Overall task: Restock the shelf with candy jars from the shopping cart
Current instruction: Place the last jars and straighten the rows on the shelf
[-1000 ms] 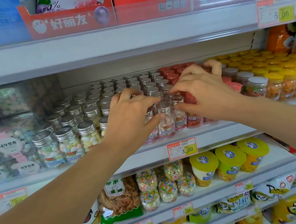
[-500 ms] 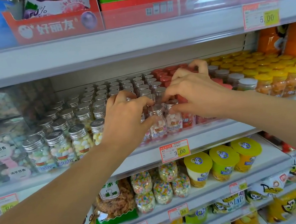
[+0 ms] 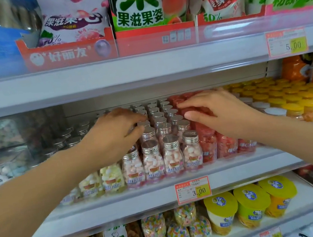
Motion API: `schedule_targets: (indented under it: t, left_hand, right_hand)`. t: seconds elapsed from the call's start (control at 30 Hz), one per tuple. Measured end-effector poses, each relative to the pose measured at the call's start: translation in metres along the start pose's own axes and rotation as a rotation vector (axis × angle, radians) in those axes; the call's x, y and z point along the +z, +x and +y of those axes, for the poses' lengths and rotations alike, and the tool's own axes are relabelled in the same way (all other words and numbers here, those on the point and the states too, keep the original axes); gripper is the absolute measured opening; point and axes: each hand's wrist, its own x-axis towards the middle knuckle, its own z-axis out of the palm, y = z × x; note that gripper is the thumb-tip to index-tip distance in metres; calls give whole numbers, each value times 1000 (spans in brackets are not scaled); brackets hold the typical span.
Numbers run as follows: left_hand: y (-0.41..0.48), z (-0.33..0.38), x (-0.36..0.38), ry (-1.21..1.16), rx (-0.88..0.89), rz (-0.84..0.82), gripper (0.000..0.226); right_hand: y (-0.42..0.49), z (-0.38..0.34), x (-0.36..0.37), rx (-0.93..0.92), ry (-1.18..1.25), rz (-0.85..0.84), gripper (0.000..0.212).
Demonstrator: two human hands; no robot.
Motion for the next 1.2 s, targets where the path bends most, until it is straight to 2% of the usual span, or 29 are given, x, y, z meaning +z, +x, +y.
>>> schedule_targets:
  t: [0.23,0.4,0.7,1.03,1.1,1.2]
  left_hand:
    - [22,-22,7,-111,-48,-196,31]
    - [31,-30,14,-93,-31,-172,31]
    - [40,-35,16,-171,-20,-118,29]
    - [29,-36,10,-272,-14,-185,31]
    - [28,-35,4,-361,-41,-214,36]
    - [31,-37,4,-419,-81,-122,21]
  right_hand:
    - [29,5,9,45,189,-254,33]
    - [50,3,22,47,207,-343,36]
    - [55,-3,27,-27,106,-336,33]
    - [45,4,20,4,393,-432,34]
    - [45,7,18,41,413,-394,32]
    - [46,14,20,105,274,-272,25]
